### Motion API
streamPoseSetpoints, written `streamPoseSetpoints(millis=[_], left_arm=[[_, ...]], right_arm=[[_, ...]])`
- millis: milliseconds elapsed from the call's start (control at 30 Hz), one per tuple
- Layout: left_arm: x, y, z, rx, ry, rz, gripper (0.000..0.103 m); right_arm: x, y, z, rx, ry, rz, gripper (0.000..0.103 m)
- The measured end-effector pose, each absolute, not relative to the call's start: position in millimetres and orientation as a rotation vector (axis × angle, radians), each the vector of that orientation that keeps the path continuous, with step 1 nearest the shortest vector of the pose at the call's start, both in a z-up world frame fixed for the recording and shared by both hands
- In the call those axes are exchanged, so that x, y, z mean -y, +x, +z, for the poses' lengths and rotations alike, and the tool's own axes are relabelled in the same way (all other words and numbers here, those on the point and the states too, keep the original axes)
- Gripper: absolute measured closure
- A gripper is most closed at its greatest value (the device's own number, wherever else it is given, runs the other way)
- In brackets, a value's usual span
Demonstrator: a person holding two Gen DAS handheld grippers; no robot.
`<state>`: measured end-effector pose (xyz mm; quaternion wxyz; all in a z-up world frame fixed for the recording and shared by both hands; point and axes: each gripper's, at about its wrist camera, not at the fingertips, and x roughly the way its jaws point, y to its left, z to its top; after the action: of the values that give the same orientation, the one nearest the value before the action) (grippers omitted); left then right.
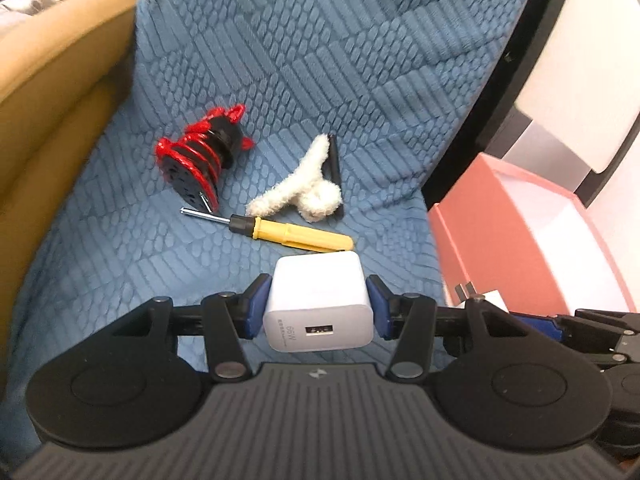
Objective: Organize rigid objects
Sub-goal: 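Carry the white charger into the pink box and open the right gripper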
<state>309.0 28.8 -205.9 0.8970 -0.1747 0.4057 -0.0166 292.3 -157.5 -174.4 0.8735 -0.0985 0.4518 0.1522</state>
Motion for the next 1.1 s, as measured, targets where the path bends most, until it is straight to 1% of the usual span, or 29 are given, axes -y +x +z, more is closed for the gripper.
streamPoseSetpoints(millis=[200, 367, 600, 833, 1100], left_arm=[[-24.4, 274.5, -169.4, -0.803, -0.397, -0.007, 0.046], [-23.6, 242.9, -137.5, -0.758, -0.399, 0.018, 0.046], [-14.8, 198.6, -100.5, -0.717, -0.415, 0.035, 0.046], [13.1, 174.6, -79.4, -0.68, -0.404, 0.021, 0.046], [52.2, 171.6, -60.8, -0.65, -0.368, -0.018, 0.046]], right_arm=[[162.9, 259.0, -134.0, -0.881, -0.216, 0.327, 0.058], [173.7, 235.4, -101.0, -0.854, -0.172, 0.338, 0.058], [186.0, 199.6, -66.2, -0.799, -0.173, 0.362, 0.058], [210.5, 180.4, -56.2, -0.774, -0.137, 0.354, 0.058], [251.1, 168.1, -41.5, -0.734, -0.095, 0.315, 0.058]])
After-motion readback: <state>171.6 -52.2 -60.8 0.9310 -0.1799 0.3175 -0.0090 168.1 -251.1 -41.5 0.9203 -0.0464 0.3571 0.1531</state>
